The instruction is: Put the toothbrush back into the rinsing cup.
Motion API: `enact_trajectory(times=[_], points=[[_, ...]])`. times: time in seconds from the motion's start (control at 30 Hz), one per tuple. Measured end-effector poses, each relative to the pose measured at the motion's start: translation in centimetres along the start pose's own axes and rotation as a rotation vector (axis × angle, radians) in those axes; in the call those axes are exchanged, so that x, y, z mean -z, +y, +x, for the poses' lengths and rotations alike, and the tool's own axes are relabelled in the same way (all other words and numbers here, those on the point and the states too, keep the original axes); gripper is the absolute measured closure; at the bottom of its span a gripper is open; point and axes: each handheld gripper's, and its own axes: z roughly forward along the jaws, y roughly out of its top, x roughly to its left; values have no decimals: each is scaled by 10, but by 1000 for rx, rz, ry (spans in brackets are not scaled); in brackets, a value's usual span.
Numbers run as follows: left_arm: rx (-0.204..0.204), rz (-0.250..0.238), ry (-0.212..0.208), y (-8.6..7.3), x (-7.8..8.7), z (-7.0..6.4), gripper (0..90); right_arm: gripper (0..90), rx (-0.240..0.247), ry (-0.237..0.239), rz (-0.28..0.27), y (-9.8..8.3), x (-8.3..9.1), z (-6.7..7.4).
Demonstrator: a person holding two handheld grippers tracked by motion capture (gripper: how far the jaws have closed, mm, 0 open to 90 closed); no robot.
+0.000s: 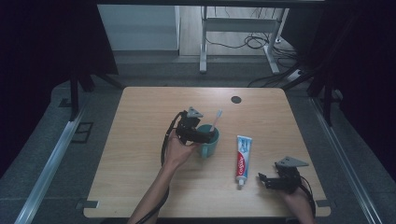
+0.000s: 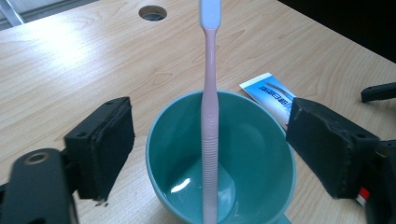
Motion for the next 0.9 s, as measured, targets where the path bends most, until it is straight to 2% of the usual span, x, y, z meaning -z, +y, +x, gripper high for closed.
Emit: enact_trajectory(times=[0.1,0.33,0.9], points=[[5,-7,-3,-1,4,1,143,128,0,0,0,0,0,0],[-13,1,2,-5,14,1,95,128,0,0,0,0,0,0],[-34,-21,8,-19,31,4,2,127,0,0,1,0,0,0]])
